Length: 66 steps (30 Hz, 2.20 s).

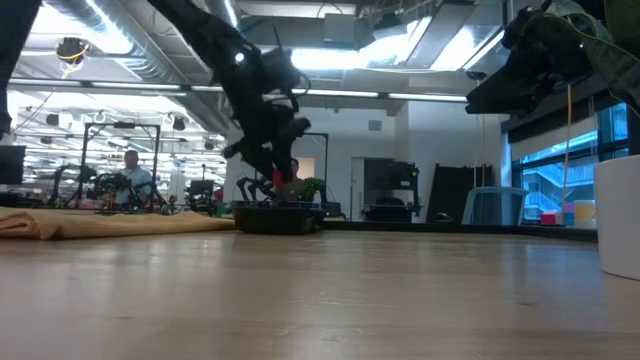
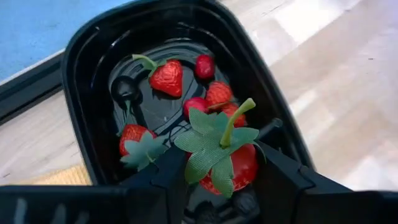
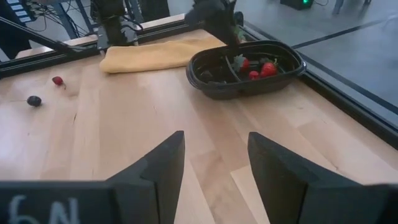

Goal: Pick and placing Produce into tupperware
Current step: Put the red strawberry into the black bin, then put the black cherry into the black bin

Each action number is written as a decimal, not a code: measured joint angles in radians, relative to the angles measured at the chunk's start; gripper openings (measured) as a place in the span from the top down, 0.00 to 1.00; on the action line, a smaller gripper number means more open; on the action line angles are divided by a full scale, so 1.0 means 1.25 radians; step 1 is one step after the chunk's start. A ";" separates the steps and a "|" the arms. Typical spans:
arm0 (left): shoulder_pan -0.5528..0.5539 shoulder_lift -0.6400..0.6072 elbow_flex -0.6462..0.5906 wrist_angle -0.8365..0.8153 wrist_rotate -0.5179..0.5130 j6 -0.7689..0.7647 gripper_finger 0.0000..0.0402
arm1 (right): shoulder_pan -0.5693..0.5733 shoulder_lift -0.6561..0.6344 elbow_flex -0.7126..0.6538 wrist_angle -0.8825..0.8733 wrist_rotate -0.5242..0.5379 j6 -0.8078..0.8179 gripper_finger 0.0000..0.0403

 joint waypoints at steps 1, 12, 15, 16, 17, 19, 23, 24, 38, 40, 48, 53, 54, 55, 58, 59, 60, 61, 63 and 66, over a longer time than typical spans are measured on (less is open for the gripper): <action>0.005 0.013 0.000 0.010 0.000 0.002 0.64 | -0.001 0.001 0.000 -0.001 0.001 0.000 0.56; 0.033 0.109 -0.001 0.045 0.002 0.014 0.63 | -0.001 0.006 0.000 -0.001 0.002 0.000 0.56; 0.037 0.109 -0.001 0.048 -0.001 0.018 0.63 | -0.001 0.006 0.000 -0.001 0.002 -0.001 0.56; 0.037 0.109 -0.001 0.050 -0.002 0.020 0.63 | -0.001 0.006 0.000 -0.001 0.002 -0.003 0.56; 0.038 0.109 -0.001 0.052 -0.003 0.020 0.63 | -0.001 0.006 0.000 -0.001 0.002 -0.003 0.56; 0.041 0.109 -0.001 0.059 -0.003 0.020 0.63 | -0.001 0.006 0.000 -0.001 0.001 -0.003 0.56; 0.042 0.109 -0.001 0.063 -0.004 0.020 0.63 | -0.001 0.006 0.000 -0.001 0.002 -0.004 0.56; 0.042 0.109 -0.001 0.063 -0.004 0.020 0.63 | -0.001 0.006 0.000 -0.001 0.002 -0.004 0.56; 0.041 0.109 -0.001 0.070 0.029 0.024 0.63 | -0.001 0.006 0.000 -0.001 0.001 -0.004 0.56; 0.041 0.109 -0.001 0.082 0.045 0.033 0.63 | -0.001 0.006 0.000 -0.001 0.001 -0.004 0.56; 0.041 0.109 -0.001 0.104 0.062 0.040 0.59 | -0.001 0.006 0.000 -0.001 0.001 -0.003 0.56; 0.041 0.109 -0.001 0.119 0.060 0.036 0.46 | -0.001 0.006 0.000 -0.001 0.001 -0.003 0.56; 0.041 0.109 -0.001 0.120 0.060 0.033 0.44 | -0.001 0.006 0.000 -0.001 0.001 -0.003 0.56; 0.041 0.109 -0.001 0.120 0.060 0.025 0.42 | -0.001 0.006 0.000 -0.001 0.001 -0.003 0.56; 0.042 0.101 -0.001 0.113 0.063 0.020 0.39 | -0.001 0.006 0.000 -0.001 0.001 -0.003 0.56; 0.041 0.088 -0.001 0.109 0.062 0.027 0.38 | -0.001 0.006 0.000 -0.001 0.001 -0.003 0.56; 0.041 0.071 -0.001 0.115 0.062 0.036 0.38 | -0.001 0.006 0.000 -0.001 0.001 -0.003 0.56; 0.041 0.050 -0.001 0.121 0.062 0.043 0.38 | -0.001 0.006 0.000 -0.001 0.001 -0.003 0.56; 0.038 -0.003 -0.001 0.118 0.062 0.064 0.38 | -0.001 0.006 0.000 -0.001 0.001 -0.004 0.56; 0.023 -0.104 -0.001 0.113 0.062 0.124 0.38 | 0.000 0.006 0.000 -0.001 0.001 -0.004 0.56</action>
